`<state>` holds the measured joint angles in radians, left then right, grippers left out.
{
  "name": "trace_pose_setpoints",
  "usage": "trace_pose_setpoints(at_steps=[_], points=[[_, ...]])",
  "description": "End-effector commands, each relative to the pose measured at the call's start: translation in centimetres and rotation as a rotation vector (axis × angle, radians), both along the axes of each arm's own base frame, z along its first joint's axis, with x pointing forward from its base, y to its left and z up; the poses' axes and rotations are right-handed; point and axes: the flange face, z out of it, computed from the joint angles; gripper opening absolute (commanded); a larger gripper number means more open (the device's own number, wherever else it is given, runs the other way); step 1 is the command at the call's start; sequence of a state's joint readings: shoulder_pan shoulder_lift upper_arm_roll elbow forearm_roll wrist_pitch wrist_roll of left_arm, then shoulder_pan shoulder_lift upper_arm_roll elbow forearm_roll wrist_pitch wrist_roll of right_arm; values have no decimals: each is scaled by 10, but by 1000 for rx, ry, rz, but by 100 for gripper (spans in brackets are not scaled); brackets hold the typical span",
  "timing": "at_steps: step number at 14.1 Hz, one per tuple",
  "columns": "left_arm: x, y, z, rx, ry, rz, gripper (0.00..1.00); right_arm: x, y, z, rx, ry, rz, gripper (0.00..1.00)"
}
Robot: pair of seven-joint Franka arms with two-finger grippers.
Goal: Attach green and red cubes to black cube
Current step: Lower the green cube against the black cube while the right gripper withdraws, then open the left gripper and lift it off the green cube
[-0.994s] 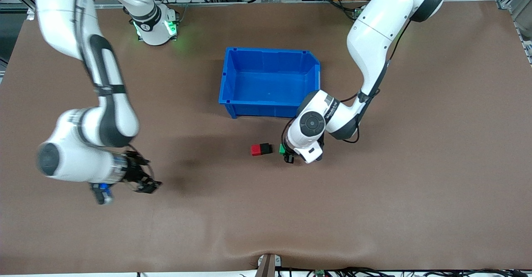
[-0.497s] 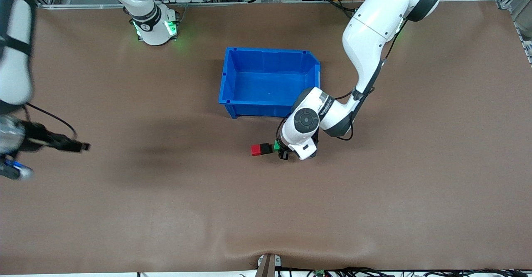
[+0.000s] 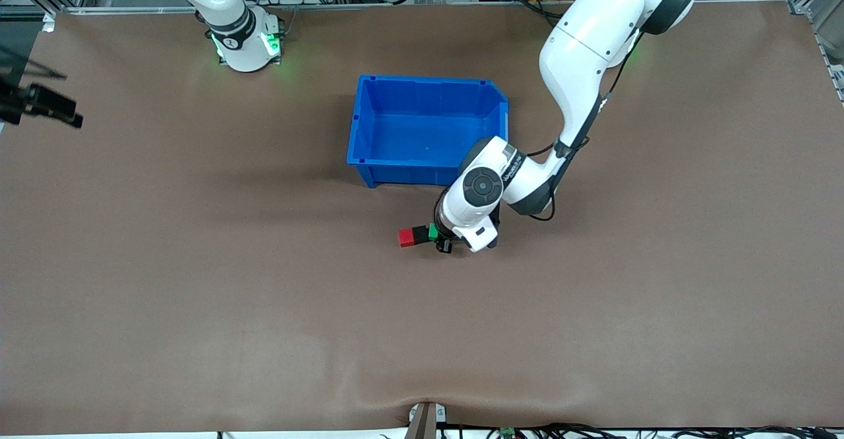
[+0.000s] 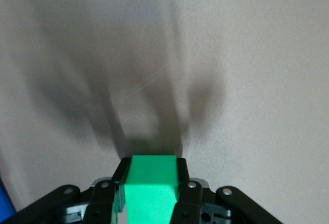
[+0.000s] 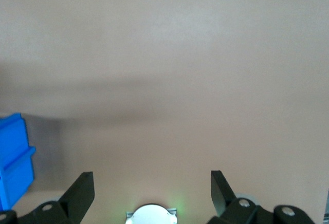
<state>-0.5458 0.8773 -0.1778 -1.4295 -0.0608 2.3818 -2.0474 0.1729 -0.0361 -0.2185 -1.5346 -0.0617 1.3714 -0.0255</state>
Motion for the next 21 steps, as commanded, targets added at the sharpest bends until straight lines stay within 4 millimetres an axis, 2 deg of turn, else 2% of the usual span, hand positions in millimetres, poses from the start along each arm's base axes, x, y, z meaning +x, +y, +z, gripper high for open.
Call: trace_pose_setpoints(at_steps=[1,2,4,6,8,9,13,16,18,21], points=[[3,-9,-2,-19,-8,30,0,-14,-14,-20,2,7,-5,100],[1,-11,-3,-21,-12,29,15,-14,-23,-16,21,-3,-20,100],[2,-10,-3,-24,-20,29,100,-8,-41,6,23,-47,-41,100],[4,-9,-2,-22,-25,22,100,0,-54,17,10,-71,-71,100],[13,0,10,-19,-41,24,100,8,-65,17,8,-78,-88,100],[21,7,23,-15,-64,26,100,7,-69,16,31,-76,-83,100],[57,60,89,174,-189,-49,100,5,-49,18,106,-59,-22,100],[78,111,115,227,-177,-237,100,5,-43,33,97,-85,-4,100],[96,159,151,237,-171,-340,100,3,-29,32,94,-62,19,100],[101,229,200,248,-164,-592,100,0,-29,31,98,-50,28,100]])
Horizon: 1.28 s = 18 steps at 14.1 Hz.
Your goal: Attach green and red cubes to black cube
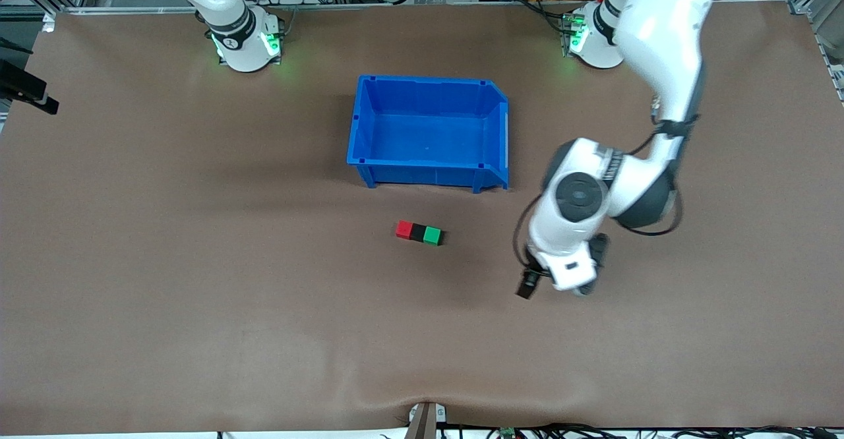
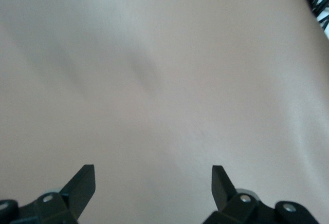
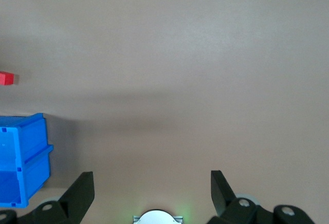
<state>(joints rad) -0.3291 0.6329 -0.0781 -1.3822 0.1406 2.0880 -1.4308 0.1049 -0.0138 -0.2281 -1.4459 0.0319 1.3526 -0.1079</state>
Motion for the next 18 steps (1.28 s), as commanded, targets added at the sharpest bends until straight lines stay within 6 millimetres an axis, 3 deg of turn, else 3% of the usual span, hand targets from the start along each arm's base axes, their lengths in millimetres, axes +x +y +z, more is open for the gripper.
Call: trace_pose_setpoints(at_steps=[1,5,9,11,14,18], points=[[-14,60,51,18,24,-196,100,-2,-1,4,3,4,15,100],[-45,146,114,21,95,-508,100,-2,-4,5,-27,6,14,100],[-76,197,177,35,144,-789,100,-2,-5,5,-25,9,10,100],[-89,228,196,31,174,-878,100,-2,-4,5,-26,8,13,100],[-114,234,221,35,194,-963,100,-2,-5,5,-26,9,10,100],[-134,208,246,45,228,-1053,100,-2,-5,4,-25,11,10,100]])
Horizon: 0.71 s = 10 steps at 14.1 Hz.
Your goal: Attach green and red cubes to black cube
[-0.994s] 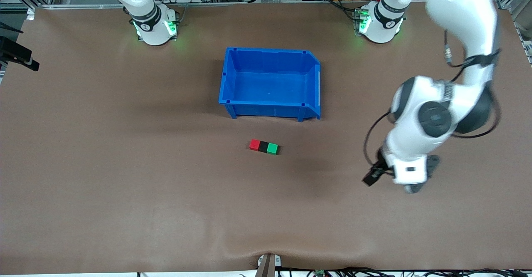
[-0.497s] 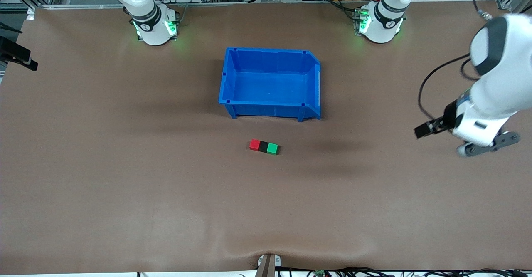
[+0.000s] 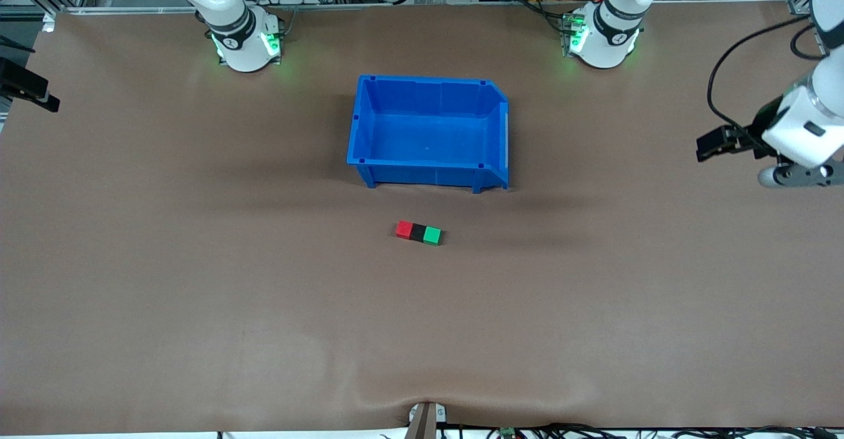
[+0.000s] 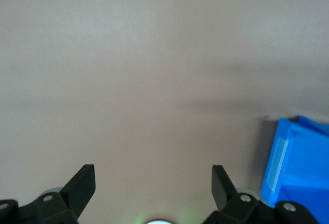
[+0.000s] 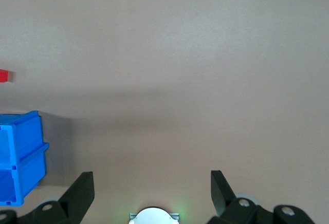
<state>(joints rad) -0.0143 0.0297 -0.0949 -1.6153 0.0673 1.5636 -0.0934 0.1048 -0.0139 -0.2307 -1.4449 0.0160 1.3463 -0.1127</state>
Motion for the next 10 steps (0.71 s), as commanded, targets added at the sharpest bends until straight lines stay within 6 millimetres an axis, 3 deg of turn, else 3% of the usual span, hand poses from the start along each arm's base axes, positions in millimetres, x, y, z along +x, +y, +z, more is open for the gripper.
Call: trace_pose_setpoints(at_steps=[1,6,10], points=[[-13,-12,12,-3,14,-111,100,-1,-1,5,-9,4,10,100],[-18,-7,45,-31,13,-130,100,-1,-1,3,-4,9,11,100],[-19,-7,48,-32,15,-133,100,-1,-2,3,0,8,9,100]])
